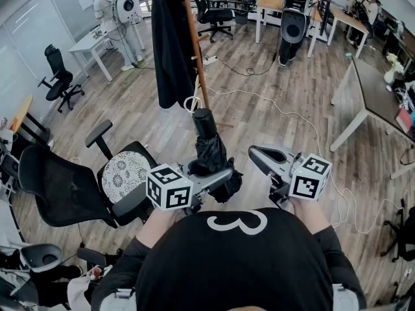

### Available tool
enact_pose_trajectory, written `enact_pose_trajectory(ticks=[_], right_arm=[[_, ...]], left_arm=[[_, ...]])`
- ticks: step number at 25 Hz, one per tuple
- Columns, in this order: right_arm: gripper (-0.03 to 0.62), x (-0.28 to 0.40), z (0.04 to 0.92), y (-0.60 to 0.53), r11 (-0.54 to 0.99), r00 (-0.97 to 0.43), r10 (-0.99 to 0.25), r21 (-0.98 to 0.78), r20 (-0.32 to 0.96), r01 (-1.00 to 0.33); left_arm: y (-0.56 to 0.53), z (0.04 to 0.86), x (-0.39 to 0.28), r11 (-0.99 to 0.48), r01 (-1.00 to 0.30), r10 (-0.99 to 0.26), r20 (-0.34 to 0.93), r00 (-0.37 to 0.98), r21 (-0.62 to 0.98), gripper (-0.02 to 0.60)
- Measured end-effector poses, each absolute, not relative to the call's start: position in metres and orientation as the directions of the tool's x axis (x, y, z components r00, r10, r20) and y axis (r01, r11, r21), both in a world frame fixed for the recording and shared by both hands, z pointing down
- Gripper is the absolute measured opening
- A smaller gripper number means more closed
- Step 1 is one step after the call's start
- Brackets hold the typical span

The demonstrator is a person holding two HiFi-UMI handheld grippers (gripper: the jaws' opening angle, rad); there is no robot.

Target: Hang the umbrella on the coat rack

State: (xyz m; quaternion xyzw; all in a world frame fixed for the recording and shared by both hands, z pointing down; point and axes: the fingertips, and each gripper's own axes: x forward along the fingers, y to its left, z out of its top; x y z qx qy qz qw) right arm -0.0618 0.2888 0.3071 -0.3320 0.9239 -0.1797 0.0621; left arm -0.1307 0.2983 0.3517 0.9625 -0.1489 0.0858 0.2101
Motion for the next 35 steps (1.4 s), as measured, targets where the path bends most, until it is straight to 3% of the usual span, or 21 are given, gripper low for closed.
enact_pose_trajectory(ticks=[22, 35], right_arm=[[0.026, -0.042, 0.327, 0.254, 0.714, -0.777, -0.630, -0.389, 0.009, -0.583], [0.026, 0.031, 0.333, 0.132, 0.734, -0.824, -0.567, -0.452, 0.004, -0.507]], left_arm=[[0.262, 0.375, -0.109, -0.842, -0.300, -0.225, 0.215, 0.951, 0.448, 0.268], [0.151, 0.378, -0.034, -0.801, -0.379, -0.278, 0.273, 0.921, 0.464, 0.268]])
